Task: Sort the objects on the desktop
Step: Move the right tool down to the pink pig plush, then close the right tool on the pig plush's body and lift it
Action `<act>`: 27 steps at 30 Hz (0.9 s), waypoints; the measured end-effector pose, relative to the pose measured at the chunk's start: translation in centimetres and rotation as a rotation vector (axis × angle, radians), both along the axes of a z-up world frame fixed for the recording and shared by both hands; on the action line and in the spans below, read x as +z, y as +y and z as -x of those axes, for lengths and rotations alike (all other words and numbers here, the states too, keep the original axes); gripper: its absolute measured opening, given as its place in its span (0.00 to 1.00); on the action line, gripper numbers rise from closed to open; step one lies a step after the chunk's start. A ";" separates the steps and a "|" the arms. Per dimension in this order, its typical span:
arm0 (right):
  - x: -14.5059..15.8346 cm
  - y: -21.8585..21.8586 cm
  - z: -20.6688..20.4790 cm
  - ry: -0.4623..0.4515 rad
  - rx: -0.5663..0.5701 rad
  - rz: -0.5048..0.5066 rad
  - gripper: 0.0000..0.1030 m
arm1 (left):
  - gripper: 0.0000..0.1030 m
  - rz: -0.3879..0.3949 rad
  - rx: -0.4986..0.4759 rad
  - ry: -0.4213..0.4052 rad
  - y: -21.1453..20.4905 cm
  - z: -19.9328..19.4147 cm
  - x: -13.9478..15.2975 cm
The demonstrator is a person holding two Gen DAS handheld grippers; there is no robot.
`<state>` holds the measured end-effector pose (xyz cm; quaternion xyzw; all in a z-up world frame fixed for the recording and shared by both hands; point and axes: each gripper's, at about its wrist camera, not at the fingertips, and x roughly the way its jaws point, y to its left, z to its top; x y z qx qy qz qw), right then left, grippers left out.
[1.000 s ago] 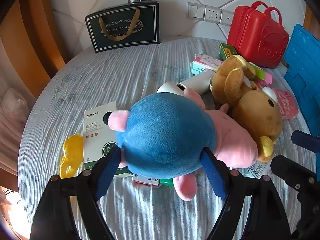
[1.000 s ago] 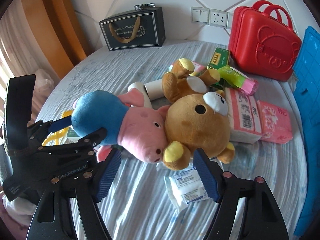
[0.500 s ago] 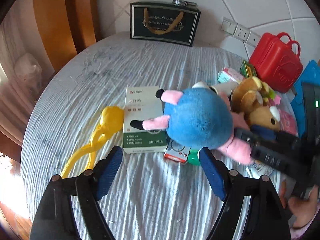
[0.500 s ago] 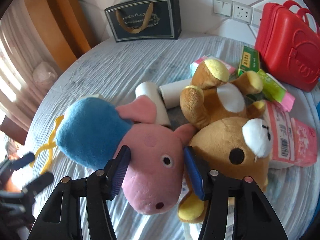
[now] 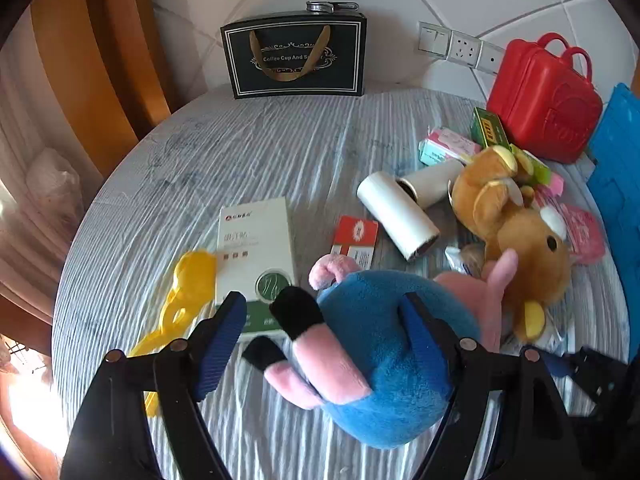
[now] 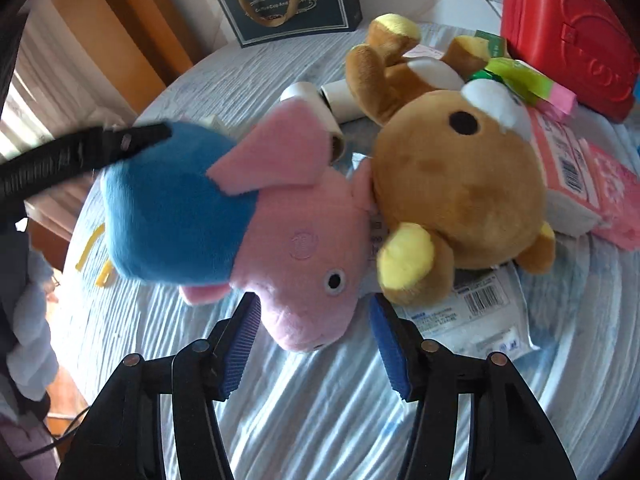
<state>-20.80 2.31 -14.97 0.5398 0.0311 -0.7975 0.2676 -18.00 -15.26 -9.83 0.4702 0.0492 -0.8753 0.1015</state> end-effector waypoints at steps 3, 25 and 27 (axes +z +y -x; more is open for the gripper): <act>1.3 1.7 -0.7 0.016 -0.029 0.024 0.55 | 0.78 0.021 -0.010 -0.004 -0.1 -3.7 -0.3; 1.5 -0.8 -1.8 -0.010 0.122 0.039 0.71 | 0.77 -0.125 0.153 -0.002 0.6 -10.2 -0.1; 2.0 -0.5 -1.9 -0.002 0.164 0.039 0.71 | 0.77 -0.140 0.190 -0.025 1.5 -10.8 -1.3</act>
